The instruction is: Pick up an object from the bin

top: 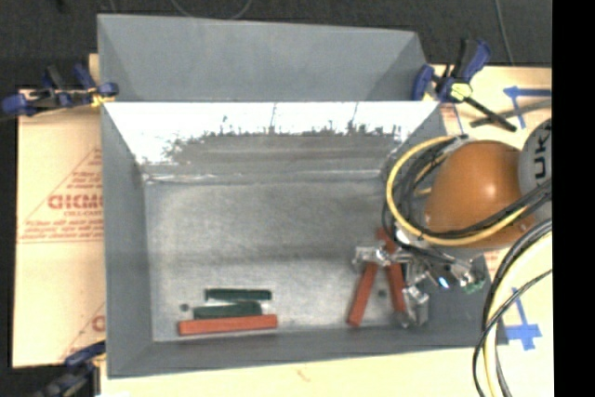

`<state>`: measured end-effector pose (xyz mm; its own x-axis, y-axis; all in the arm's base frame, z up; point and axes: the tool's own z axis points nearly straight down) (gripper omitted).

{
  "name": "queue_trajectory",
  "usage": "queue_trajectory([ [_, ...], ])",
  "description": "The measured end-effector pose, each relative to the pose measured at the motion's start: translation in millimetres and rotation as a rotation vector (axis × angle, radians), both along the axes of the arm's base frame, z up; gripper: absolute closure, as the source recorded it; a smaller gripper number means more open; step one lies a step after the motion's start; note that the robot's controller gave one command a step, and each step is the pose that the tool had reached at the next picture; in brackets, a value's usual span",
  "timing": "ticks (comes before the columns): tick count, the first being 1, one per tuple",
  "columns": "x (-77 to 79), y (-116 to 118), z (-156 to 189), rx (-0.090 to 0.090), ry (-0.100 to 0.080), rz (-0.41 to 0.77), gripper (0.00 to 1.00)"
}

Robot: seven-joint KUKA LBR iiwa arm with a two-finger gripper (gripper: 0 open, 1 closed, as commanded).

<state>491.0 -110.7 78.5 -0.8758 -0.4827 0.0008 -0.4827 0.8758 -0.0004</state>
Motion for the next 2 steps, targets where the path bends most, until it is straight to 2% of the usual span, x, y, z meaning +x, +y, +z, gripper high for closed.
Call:
queue_trajectory([
  [1,1.9,1.8,0.4,0.002,-0.004,0.0,1.0],
  [2,6.1,29.3,139.6,-0.001,-0.012,0.019,1.0],
])
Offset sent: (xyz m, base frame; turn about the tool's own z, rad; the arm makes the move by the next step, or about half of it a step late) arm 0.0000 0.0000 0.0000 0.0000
